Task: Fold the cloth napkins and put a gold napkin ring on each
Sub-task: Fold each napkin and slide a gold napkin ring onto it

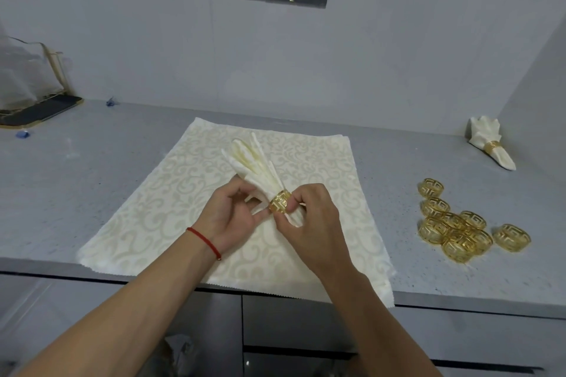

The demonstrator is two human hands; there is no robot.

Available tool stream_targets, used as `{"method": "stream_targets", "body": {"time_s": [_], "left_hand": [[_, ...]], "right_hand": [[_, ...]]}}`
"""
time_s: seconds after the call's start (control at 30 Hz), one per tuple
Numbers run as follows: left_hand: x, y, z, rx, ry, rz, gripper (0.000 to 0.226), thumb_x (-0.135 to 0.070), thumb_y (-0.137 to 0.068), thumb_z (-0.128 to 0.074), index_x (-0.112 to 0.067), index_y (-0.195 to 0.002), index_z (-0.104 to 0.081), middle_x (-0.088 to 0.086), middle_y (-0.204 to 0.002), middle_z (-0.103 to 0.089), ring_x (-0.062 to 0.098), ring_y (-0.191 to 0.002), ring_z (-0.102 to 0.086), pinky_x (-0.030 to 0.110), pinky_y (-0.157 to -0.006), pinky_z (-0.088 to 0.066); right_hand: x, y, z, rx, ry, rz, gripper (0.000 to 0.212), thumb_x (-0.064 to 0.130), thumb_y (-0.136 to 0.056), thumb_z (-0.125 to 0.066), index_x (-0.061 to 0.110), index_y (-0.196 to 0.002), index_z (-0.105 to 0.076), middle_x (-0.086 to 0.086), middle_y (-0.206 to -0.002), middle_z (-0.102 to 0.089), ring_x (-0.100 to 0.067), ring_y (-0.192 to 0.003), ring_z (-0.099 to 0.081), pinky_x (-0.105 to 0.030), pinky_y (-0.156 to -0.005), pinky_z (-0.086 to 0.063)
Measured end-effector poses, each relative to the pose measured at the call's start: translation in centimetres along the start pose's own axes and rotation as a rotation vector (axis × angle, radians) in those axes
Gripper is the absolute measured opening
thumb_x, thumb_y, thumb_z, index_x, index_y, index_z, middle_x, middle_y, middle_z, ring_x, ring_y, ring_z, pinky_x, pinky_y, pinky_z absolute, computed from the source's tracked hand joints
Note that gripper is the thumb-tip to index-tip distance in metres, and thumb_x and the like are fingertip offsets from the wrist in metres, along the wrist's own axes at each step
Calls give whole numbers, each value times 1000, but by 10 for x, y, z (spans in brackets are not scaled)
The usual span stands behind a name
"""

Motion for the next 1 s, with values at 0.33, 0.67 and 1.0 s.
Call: {"method": "stream_targets", "body": {"time_s": [0.33,0.67,1.0], "left_hand": [[-2,-10,-8,-148,-681,-34,20,-32,-94,-69,-14,-102,-66,3,-91,-74,22,-90,-73,36,-83,-57],[-3,-5,9,-325,-1137,-314,23,-16,-82,-67,-32,-98,-71,-8,-102,-69,15,-77,-71,31,-71,-59],[0,-8,19,-323,-833,-252,32,-27,-85,-82,-3,-83,-61,11,-69,-72,31,-73,-75,44,-79,-59]], "right_hand": [[-7,14,-12,11,65,-125,35,18,-83,-81,22,-90,-47,10,-96,-40,-5,-75,-50,-8,-66,-39],[-42,-15,-5,110,-66,-387,17,29,-96,-59,26,-107,-47,10,-105,-56,-12,-83,-57,-31,-76,-48],[-75,-24,-20,165,-479,-558,17,26,-98,-60,38,-111,-56,-6,-90,-65,-19,-72,-65,-35,-61,-47]]}}
Point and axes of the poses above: each hand's wrist, its own y-axis away from the middle knuckle, its own z-axis out of the back of the hand, x = y × z, the point moved 5 cm from there along -y, towards the middle knuckle
